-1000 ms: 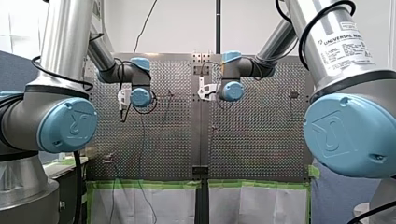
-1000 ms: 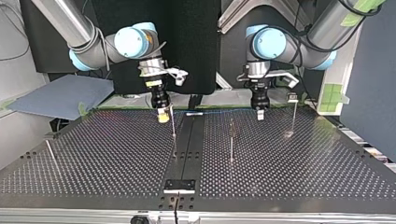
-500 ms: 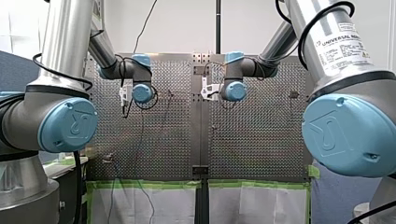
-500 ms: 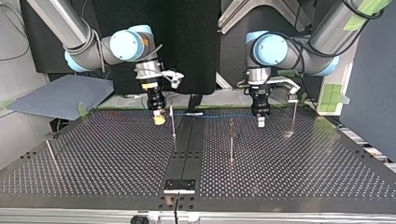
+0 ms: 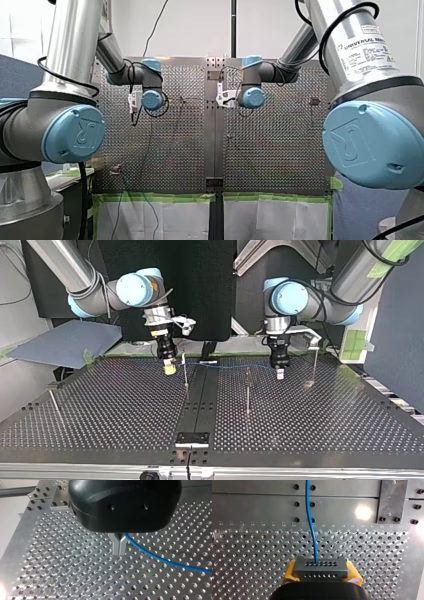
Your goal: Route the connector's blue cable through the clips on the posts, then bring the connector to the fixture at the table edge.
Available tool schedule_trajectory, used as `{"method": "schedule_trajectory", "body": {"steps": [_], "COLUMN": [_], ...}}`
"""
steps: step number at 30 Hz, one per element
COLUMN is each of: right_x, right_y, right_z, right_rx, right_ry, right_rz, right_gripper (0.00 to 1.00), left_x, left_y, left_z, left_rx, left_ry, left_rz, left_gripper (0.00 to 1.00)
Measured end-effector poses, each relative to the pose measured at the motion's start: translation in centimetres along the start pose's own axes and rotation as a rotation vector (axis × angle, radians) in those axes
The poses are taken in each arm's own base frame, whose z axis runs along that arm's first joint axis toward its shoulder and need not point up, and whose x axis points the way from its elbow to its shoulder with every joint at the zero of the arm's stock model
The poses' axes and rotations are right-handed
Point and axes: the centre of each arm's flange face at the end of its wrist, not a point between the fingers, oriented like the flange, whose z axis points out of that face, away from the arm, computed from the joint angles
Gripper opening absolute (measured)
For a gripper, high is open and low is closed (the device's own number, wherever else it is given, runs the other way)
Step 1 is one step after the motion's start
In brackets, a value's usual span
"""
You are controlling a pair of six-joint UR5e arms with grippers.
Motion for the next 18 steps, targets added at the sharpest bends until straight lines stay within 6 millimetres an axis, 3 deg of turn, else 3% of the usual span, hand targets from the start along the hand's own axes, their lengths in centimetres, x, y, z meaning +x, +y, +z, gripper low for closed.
{"method": "schedule_trajectory", "body": {"steps": [11,18], "right_x": [0.3,0.4], "right_y": [0.7,1.5], "right_z": [0.5,0.9], "right_rx": [-0.01,-0.02], "right_ry": [0.012,0.023], "right_rz": [0.0,-0.001], "right_gripper": [0.0,0.0], "left_x": [0.5,1.8], "left_y": [-0.8,-1.1], "left_z": [2.3,3.2], "left_rx": [0.016,0.016], "left_ry": [-0.002,0.02], "left_rz": [-0.009,-0.004], "left_gripper": [0.0,0.0]}}
